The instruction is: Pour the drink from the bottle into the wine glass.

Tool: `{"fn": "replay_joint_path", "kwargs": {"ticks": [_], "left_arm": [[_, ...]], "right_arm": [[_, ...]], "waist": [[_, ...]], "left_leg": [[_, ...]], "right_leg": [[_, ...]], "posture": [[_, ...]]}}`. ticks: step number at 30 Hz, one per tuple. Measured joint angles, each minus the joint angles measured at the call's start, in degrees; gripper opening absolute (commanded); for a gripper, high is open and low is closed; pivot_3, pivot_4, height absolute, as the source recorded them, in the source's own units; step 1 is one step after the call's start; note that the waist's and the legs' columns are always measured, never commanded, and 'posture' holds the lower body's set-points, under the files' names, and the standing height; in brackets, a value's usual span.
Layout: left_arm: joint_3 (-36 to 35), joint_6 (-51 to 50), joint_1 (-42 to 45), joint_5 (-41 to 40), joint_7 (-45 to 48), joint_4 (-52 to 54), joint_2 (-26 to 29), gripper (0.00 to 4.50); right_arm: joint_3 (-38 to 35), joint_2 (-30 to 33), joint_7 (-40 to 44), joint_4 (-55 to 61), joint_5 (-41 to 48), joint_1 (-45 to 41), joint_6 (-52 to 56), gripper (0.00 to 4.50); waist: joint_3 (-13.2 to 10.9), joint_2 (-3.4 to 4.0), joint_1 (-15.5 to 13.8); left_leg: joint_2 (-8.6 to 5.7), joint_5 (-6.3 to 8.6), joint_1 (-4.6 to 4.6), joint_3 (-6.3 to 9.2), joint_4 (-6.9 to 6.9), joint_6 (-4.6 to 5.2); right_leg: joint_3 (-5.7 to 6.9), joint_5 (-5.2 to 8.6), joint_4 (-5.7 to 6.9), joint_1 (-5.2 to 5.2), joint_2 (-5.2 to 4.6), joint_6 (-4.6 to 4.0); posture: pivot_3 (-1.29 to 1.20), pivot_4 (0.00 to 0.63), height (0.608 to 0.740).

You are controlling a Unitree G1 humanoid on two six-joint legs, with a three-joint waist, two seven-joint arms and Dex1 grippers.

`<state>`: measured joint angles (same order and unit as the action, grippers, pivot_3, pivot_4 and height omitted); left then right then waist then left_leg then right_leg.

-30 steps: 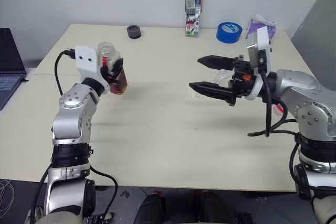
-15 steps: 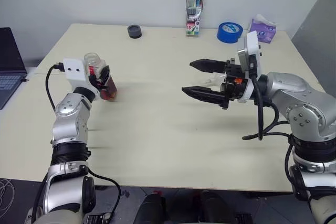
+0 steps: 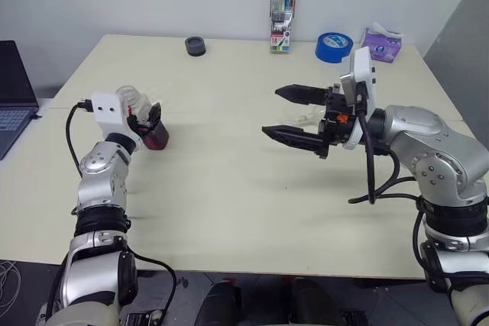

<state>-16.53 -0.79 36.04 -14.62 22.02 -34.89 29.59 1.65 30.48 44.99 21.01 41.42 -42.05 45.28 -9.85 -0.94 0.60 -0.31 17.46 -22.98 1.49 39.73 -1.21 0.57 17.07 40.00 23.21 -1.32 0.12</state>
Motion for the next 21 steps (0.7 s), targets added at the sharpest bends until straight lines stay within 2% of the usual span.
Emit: {"fn": "replay_joint_path", "kwargs": {"ticks": [11,21], "left_arm": [[0.00,-0.38,-2.65,-0.03,-0.15,1.39,0.00,4.48],[0.10,-9.01,-14.49,-0.43,-3.58,18.71,-2.22,4.48]], "right_arm": [[0.39,-0.64,-0.04,-0.43,-1.90,-0.01,-0.97,4.50],[0.46,-0.41,-0.29,-0.48,-1.98,1.10,-0.96,4.50]], "waist": [[0.00,0.00,0.00],[0.01,-0.02,-0.02]], "left_leg": [[0.00,0.00,0.01,0.00,0.00,0.00],[0.01,0.03,0.01,0.01,0.00,0.05]], "right_leg": [[0.00,0.00,0.00,0.00,0.00,0.00],[-0.02,0.00,0.01,0.00,-0.02,0.00]], "posture": [[0.00,0.150,0.740],[0.00,0.150,0.740]]}}
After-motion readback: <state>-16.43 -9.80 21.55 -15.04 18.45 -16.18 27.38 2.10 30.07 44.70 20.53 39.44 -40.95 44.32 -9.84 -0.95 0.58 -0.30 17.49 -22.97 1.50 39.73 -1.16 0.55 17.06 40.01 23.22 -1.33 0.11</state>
